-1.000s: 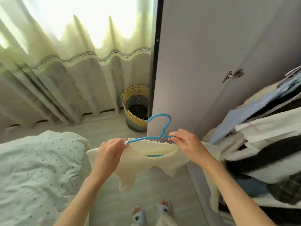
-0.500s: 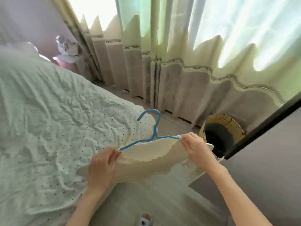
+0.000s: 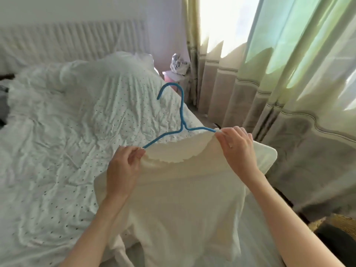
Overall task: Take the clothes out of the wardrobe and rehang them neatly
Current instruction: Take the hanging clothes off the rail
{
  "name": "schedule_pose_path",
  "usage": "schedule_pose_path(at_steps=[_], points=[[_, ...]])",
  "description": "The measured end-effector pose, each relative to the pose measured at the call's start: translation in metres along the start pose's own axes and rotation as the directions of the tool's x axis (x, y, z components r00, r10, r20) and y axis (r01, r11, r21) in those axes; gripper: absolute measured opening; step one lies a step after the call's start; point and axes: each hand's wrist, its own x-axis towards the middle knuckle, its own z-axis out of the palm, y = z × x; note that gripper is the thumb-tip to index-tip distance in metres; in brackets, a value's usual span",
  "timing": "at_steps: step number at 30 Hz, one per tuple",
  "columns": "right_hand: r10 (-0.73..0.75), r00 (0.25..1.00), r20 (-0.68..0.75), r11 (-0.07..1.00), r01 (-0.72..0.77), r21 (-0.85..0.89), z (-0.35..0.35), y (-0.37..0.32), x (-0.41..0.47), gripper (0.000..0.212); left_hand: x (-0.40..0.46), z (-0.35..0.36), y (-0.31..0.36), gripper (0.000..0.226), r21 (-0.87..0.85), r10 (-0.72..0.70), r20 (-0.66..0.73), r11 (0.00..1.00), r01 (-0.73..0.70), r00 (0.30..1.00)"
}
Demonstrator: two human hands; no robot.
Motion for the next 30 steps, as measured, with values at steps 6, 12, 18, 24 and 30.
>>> schedule_pose_path(at_steps=[6, 12, 18, 24, 30], points=[[-0.146, 0.982, -0.122, 0.989, 0.145, -0.016, 0.052, 0.004, 0.089, 0.032, 0.09, 0.022, -0.012, 0.018, -0.023, -0.01, -0.094, 1.0, 0.007, 0.996], [-0.147, 0.988, -0.042, 0.989, 0.146, -0.016, 0.138, 0.033, 0.151, 0.033, 0.178, 0.071, -0.056, 0.015, -0.009, -0.1, -0.012, 0.995, 0.1, 0.995], [-0.174, 0.984, 0.049, 0.985, 0.174, 0.008, 0.21, 0.067, 0.222, 0.032, 0.256, 0.12, -0.088, 0.016, 0.048, -0.131, 0.028, 0.99, 0.13, 0.991], [-0.153, 0.98, 0.128, 0.988, 0.148, 0.046, 0.299, 0.109, 0.317, 0.026, 0.355, 0.188, -0.12, 0.016, 0.1, -0.151, -0.017, 0.983, 0.152, 0.988], [-0.046, 0.941, 0.336, 0.999, 0.035, 0.039, 0.421, 0.179, 0.364, 0.021, 0.43, 0.283, -0.194, 0.018, 0.278, -0.253, 0.048, 0.932, 0.23, 0.966]])
